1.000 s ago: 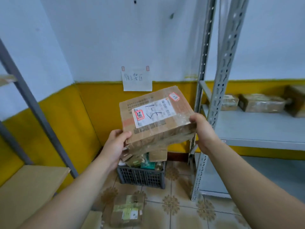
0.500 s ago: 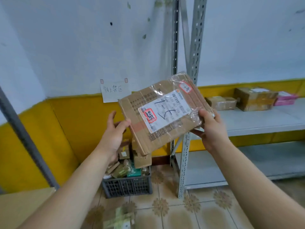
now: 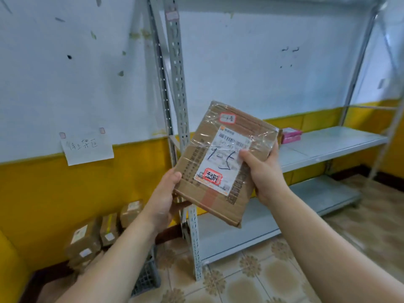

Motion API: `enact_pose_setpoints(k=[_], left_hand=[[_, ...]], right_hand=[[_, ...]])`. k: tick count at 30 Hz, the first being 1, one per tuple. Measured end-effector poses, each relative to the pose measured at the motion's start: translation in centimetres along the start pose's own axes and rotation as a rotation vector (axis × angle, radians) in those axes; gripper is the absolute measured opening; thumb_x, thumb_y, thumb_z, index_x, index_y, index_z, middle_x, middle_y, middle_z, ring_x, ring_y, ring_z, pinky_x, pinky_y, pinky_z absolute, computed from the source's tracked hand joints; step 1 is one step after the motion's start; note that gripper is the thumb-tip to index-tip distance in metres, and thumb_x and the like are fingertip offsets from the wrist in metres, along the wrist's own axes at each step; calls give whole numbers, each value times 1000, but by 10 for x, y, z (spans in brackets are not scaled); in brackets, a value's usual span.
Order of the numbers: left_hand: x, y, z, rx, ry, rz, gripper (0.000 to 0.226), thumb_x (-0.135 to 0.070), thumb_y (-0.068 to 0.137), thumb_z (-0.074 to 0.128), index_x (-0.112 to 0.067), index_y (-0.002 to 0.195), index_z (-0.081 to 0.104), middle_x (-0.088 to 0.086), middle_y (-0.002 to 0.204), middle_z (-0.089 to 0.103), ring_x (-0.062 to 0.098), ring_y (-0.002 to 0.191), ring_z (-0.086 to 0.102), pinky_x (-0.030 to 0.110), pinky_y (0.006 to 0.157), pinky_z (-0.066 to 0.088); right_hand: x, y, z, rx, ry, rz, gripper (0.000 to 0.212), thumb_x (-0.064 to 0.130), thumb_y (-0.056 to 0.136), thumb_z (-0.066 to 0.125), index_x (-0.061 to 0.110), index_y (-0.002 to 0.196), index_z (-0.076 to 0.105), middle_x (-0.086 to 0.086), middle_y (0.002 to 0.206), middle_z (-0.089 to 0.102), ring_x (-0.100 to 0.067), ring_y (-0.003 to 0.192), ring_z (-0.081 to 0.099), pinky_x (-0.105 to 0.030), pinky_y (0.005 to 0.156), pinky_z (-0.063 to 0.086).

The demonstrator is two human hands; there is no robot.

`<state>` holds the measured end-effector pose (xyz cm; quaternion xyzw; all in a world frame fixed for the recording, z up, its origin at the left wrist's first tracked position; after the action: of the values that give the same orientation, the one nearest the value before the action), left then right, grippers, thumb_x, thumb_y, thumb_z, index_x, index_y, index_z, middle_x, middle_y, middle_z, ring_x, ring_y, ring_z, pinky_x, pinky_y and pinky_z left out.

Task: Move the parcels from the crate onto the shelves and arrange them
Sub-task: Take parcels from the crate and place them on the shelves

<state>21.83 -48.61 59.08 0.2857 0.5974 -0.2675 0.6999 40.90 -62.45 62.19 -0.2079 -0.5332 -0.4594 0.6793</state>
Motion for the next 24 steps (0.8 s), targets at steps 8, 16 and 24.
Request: enact_pose_setpoints(k=[8,16,24], left_hand=[[34,40,187,230,286,-60,26,-23,102,44,-38,123,51,-10,111,64,7,98,59,30,79,47],[61,74,343,312,210,15,40,-21,96,58,-46,125,47,-8,116,67,16,99,68,43,87,57],[87,157,418,402,229,-10,41,-21,96,58,-39,131,48,-12,111,67,5,84,69,23,61,52]], right_hand=[[56,42,-176,-186,-163,-61,84,11,84,76,44,147,32,1,120,68,-20,90,74,-48,78,61],[88,79,-319,-372,-279,-71,82,21,80,82,41,145,36,2,128,61,-21,102,70,-46,81,61],[73,166,-387,-428,-349,27,76,34,85,75,46,146,31,3,118,69,-23,90,74,-50,82,60]])
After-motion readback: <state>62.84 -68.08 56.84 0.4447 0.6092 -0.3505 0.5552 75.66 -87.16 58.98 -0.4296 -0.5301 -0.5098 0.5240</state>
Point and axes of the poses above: each hand's wrist, its own y-axis towards the middle knuckle, its own z-axis out of the palm, x = y × z, the point moved 7 cm from there along y, towards the middle knuckle
